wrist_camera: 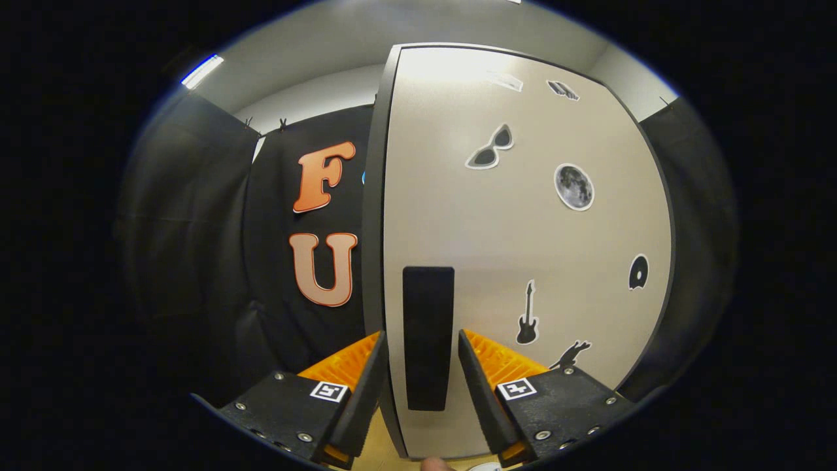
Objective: Open the shoe cabinet door, grab the shoes and put them into the shoe cabinet, then close the shoe cabinet door.
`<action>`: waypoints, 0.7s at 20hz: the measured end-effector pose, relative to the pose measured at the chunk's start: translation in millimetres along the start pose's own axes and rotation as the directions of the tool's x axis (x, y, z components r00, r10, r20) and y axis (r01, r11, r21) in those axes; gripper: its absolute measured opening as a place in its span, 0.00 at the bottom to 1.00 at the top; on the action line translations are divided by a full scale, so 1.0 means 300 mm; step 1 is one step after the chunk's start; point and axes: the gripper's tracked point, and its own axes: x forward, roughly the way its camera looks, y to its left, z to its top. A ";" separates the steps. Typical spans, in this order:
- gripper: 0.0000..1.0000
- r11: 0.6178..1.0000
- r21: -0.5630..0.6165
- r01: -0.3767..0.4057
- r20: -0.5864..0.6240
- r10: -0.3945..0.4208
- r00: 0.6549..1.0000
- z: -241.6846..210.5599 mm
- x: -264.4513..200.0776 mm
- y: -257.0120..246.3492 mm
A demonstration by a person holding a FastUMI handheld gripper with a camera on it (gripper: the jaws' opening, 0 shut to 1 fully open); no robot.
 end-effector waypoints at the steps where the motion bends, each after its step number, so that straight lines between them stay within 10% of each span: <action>1: 0.65 1.000 -0.004 0.012 -0.006 -0.012 1.000 -0.007 0.004 -0.004; 4: 0.40 0.998 -0.015 0.060 0.000 -0.060 0.998 -0.013 0.011 -0.023; 14: 0.26 1.000 0.020 0.000 -0.022 0.001 1.000 -0.013 -0.025 -0.022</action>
